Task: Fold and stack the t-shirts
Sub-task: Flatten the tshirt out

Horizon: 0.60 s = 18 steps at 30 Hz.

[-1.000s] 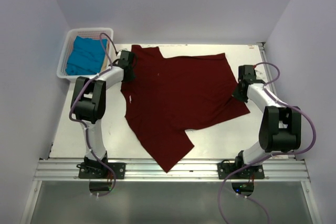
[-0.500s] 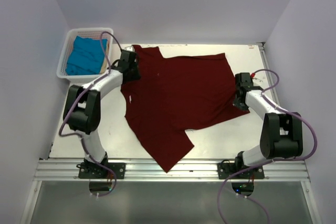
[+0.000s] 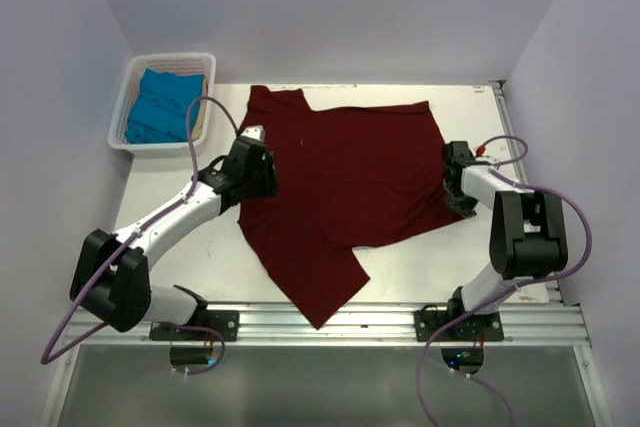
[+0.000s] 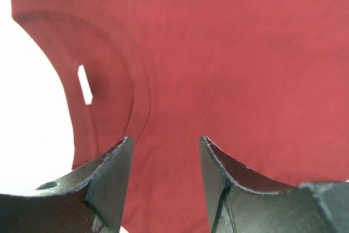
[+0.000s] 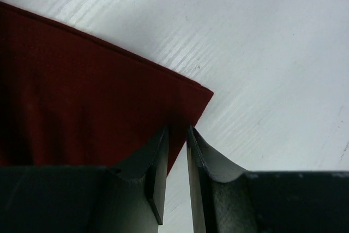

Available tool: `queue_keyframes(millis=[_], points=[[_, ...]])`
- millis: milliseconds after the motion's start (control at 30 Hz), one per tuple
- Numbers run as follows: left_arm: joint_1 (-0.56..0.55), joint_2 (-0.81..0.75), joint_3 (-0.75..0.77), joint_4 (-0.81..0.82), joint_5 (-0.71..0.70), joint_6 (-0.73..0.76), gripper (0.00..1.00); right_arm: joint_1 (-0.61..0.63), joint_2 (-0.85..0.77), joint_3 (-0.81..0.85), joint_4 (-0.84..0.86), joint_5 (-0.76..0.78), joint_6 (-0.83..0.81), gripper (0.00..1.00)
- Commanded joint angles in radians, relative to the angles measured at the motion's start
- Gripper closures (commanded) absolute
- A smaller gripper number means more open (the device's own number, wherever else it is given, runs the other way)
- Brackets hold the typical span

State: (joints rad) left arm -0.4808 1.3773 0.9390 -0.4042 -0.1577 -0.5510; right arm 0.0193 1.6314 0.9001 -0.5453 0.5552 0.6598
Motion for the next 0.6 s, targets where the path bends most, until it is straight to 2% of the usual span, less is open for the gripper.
queue_keyframes(millis=[0, 167, 233, 333, 433, 567], points=[[-0.016, -0.076, -0.031, -0.047, -0.014, -0.044, 0.44, -0.009, 0.021, 0.046, 0.005, 0.038, 0.04, 0.75], [-0.036, -0.118, -0.06, -0.056, 0.007, -0.064, 0.44, -0.013, 0.008, 0.059, -0.014, 0.061, 0.05, 0.72], [-0.044, -0.127, -0.062, -0.061, 0.007, -0.066, 0.44, -0.015, -0.002, 0.06, -0.024, 0.075, 0.049, 0.65], [-0.05, -0.139, -0.06, -0.062, 0.007, -0.061, 0.43, -0.015, -0.028, 0.06, -0.039, 0.1, 0.046, 0.64], [-0.051, -0.141, -0.057, -0.065, 0.009, -0.052, 0.43, -0.015, -0.039, 0.065, -0.064, 0.13, 0.057, 0.58], [-0.051, -0.139, -0.065, -0.068, 0.018, -0.043, 0.43, -0.054, -0.021, 0.066, -0.07, 0.13, 0.073, 0.57]])
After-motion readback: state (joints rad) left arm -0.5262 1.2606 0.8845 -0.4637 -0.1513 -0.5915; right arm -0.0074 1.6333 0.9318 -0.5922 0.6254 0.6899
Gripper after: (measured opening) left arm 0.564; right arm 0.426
